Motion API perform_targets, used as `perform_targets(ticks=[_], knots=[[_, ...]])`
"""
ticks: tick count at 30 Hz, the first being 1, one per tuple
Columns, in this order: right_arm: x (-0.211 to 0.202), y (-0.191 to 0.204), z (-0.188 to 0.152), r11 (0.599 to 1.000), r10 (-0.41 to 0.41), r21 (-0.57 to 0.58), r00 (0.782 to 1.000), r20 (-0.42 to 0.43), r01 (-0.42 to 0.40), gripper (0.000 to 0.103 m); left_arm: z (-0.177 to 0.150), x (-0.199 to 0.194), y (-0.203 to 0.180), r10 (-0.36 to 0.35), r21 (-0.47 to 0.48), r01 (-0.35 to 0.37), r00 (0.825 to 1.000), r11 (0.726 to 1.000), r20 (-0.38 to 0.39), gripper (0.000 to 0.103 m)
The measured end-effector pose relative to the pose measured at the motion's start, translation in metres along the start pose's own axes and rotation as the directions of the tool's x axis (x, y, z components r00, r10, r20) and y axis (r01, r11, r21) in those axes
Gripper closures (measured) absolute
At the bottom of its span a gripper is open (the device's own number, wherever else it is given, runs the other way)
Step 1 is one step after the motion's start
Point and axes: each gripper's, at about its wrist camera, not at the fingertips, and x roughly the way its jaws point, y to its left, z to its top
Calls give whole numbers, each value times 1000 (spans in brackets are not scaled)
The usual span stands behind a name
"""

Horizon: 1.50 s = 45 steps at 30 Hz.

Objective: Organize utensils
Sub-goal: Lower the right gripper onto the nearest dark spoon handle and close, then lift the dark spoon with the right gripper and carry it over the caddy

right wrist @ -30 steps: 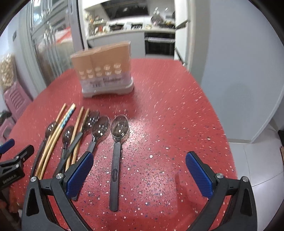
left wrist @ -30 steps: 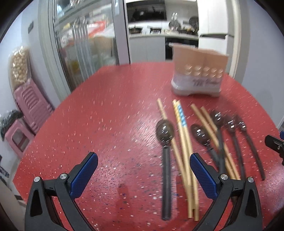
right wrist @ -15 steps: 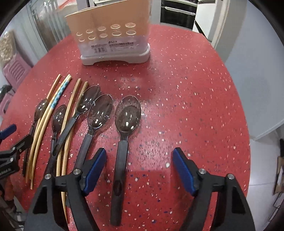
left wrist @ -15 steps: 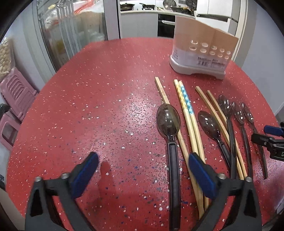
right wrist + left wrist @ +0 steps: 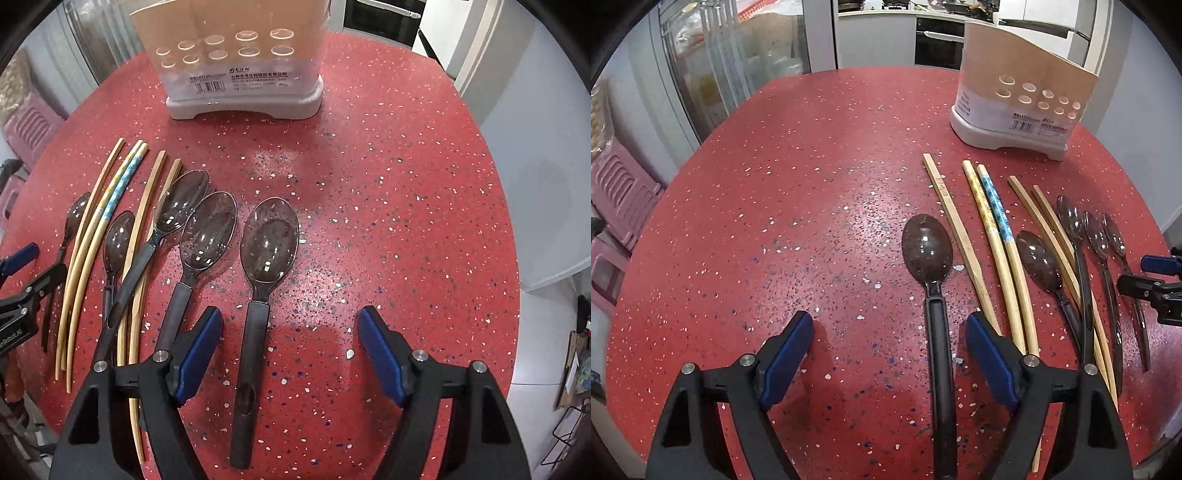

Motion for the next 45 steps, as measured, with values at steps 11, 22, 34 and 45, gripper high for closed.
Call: perform_targets(ticks=[11,22,34,45], knots=[[1,-2,27,999,23,-39,998,-55,-25,90,20,0,-26,-59,113,65,997,992,-56,65],[-10,-16,22,973,229,14,973,13,-229,90,11,-25,-8,-133,-55,137,989,989,66,66],[-90,-35,50,921,379,2,896,233,-390,90,62,-94,-6,-142,-82,172,947,982,288,66],[-139,-34,129,931,341,-44,825,450,-361,90,167,-113,-30,-178,-46,222,875,974,450,66]])
